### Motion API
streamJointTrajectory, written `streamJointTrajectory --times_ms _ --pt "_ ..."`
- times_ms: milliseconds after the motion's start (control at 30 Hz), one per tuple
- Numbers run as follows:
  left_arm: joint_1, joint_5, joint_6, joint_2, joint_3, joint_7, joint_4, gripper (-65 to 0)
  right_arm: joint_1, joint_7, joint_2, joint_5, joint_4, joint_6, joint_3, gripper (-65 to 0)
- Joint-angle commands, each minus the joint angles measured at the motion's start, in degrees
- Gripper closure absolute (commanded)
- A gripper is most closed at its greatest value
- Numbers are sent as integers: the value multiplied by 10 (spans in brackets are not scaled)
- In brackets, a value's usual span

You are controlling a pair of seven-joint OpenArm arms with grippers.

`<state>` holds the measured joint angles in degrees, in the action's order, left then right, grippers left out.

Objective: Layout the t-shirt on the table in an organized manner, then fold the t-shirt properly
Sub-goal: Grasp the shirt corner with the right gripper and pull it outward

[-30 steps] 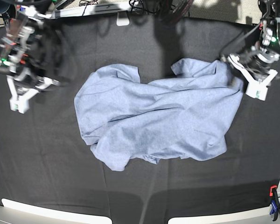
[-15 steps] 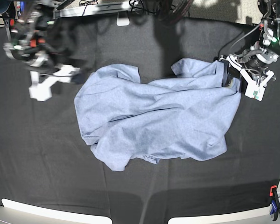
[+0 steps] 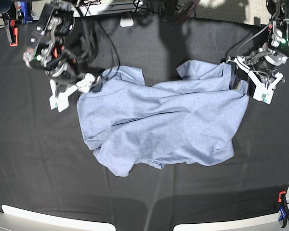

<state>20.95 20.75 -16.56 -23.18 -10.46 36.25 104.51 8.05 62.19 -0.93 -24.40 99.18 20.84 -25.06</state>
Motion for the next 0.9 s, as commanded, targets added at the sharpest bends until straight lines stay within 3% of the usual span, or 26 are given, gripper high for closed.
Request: streamJointTrajectory --times_ms 0,167,367,667,733,833,867 --pt "-1 3 0 -7 -3 -11 10 -290 -7 -7 3 -10 9 1 0 -344" --pt "-2 4 0 -7 -3 -11 10 -290 -7 -6 3 -4 4 1 0 -283" --pt "-1 4 0 -7 -3 -11 10 -290 -17 -6 3 37 -49 -1 0 -283" --pt "-1 4 0 -7 -3 -11 10 -290 -61 4 -2 31 -85 -1 0 -272" --pt "-1 4 0 -7 -3 -11 10 -290 -62 0 -2 31 -85 -1 0 -187" --pt "-1 4 0 -7 -3 -11 10 -290 -63 -7 -2 50 -85 1 0 0" --pt "-1 4 0 -7 -3 -11 10 -290 -63 -10 -2 67 -85 3 0 0"
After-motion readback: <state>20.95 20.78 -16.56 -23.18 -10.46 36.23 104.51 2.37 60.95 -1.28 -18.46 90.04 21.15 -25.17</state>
